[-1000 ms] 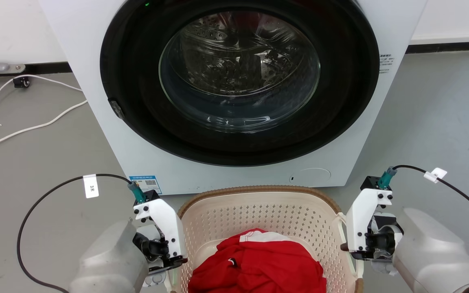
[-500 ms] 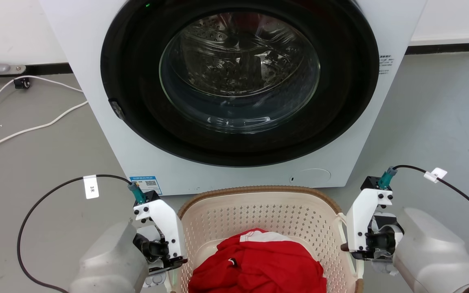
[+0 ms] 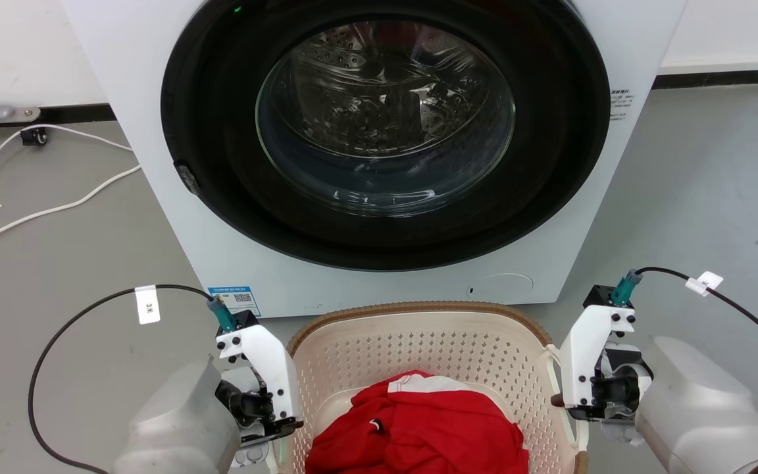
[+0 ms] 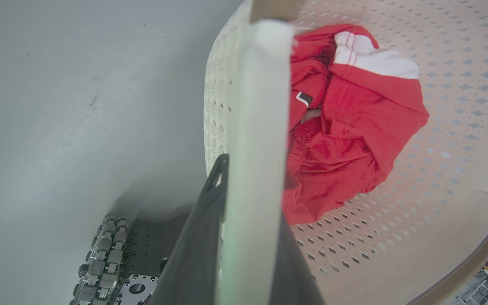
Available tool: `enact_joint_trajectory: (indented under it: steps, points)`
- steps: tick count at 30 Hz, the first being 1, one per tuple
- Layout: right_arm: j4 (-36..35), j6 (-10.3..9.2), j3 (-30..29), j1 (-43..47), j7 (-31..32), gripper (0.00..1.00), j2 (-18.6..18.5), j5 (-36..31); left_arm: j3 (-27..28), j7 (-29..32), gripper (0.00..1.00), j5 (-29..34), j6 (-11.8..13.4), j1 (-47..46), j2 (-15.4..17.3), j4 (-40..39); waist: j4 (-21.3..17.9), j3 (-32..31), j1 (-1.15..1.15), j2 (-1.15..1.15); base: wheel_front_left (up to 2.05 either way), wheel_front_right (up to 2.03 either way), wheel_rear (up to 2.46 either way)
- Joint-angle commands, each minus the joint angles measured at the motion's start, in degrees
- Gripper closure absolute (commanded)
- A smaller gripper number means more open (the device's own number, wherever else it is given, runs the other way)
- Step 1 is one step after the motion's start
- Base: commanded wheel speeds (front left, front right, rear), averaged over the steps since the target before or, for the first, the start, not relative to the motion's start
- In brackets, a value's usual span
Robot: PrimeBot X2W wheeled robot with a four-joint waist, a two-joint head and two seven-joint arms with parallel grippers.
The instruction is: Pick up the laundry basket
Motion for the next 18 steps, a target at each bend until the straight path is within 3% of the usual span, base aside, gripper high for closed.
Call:
enact_joint_trajectory:
  steps: [1,18]
  points:
    - [-0.3,0.19,-0.3,0.8,0.2,1.0,1.2,-0.1,0.2,-0.1,1.0,-1.1,-1.0,0.1,-1.2,-0.8,0.0,0.0,0.0,0.0,0.0,0.0,0.0]
    - [-0.3,0.19,-2.0,1.4,-0.1,1.0,1.1,-1.8,0.0,-0.7,1.0,-1.2,-1.0,0.3,-1.2,-0.8,0.1,-0.2,0.0,0.0,0.0,0.0,0.0]
